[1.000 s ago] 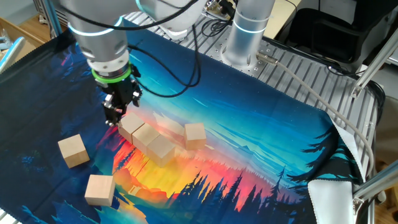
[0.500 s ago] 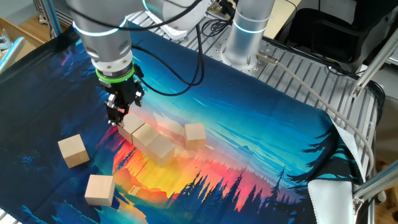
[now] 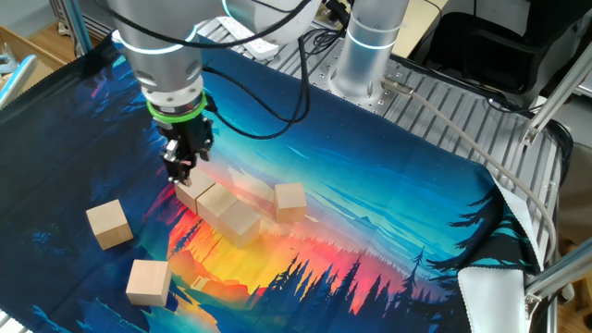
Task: Stack the blocks into a pyramid shape
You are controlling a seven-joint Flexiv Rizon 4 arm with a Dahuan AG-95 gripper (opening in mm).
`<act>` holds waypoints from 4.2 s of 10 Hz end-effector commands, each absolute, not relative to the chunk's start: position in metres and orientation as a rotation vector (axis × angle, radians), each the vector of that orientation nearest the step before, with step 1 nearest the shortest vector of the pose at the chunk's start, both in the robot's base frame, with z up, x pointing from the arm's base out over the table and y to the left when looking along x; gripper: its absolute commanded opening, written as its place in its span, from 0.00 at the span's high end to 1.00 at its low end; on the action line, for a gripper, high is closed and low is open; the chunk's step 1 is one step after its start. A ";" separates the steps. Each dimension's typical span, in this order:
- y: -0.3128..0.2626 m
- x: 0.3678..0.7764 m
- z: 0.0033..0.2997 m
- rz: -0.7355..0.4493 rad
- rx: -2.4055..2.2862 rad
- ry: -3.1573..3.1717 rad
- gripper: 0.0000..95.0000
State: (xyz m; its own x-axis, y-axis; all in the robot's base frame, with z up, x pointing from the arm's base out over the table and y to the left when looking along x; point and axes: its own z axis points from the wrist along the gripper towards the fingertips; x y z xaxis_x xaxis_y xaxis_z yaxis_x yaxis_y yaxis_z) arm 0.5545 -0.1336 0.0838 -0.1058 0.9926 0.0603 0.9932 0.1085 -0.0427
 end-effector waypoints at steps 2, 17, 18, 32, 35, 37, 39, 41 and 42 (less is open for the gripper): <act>-0.144 0.583 0.084 -0.025 -1.965 -2.343 0.40; -0.133 0.593 0.077 0.051 -1.575 -2.607 0.60; -0.133 0.593 0.077 0.049 -1.557 -2.617 0.60; -0.133 0.606 0.075 -0.047 -1.535 -2.619 0.60; -0.128 0.599 0.071 0.001 -1.519 -2.650 0.60; -0.128 0.599 0.071 0.059 -1.498 -2.681 0.60; -0.128 0.599 0.071 0.057 -1.476 -2.684 0.60; -0.128 0.599 0.071 0.040 -1.408 -2.717 0.60; -0.128 0.599 0.071 0.031 -1.344 -2.747 0.60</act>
